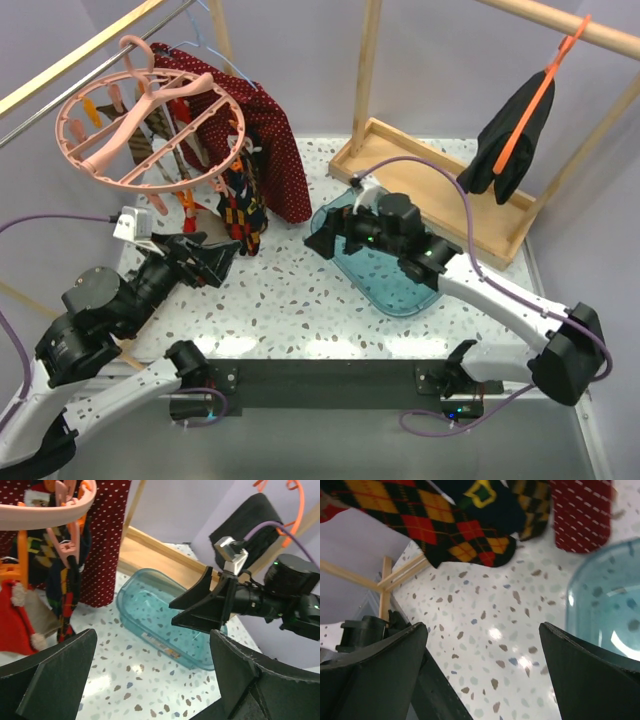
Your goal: Remove the socks clipped to the hanger
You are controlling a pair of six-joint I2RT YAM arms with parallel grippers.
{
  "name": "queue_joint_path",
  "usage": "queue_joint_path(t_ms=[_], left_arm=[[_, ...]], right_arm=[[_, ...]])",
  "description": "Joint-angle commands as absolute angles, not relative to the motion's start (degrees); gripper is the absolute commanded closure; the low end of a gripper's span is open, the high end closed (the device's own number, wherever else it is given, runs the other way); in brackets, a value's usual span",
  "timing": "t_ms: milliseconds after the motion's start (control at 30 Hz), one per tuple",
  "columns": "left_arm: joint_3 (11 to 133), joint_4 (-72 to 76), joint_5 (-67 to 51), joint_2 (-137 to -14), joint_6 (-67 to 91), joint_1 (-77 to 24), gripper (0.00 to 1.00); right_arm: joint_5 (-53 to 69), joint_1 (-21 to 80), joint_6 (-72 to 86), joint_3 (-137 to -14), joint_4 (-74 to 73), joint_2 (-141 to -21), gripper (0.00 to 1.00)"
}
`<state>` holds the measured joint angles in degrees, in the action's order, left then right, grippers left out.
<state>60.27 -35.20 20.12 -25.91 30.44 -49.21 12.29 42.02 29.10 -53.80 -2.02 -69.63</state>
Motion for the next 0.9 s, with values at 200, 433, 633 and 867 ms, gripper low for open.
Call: queue_joint_path(t_ms=[200,433,633,867], left_arm=[[69.0,-44.6,26.3,-27.7,30.9,-49.4,0.08],[70.4,-48.1,26.6,-28.7,30.3,-49.4,0.13],[70.3,-49.2,26.3,-29.1,30.8,-49.4,0.23],[71.0,-49.0,25.7,-30.5,30.2,-49.4,0.26]], right_arm=[[-8.7,61.3,15.2,-65.5,12.9,-85.0,0.06],[-14.3,65.4,12.2,-72.8,22.1,-97.6,0.08],[-15.8,65.9,12.0,-76.9,29.0,-104.0,0.19],[-20.3,66.5,9.9,-82.3,28.6,-109.3,0.25]])
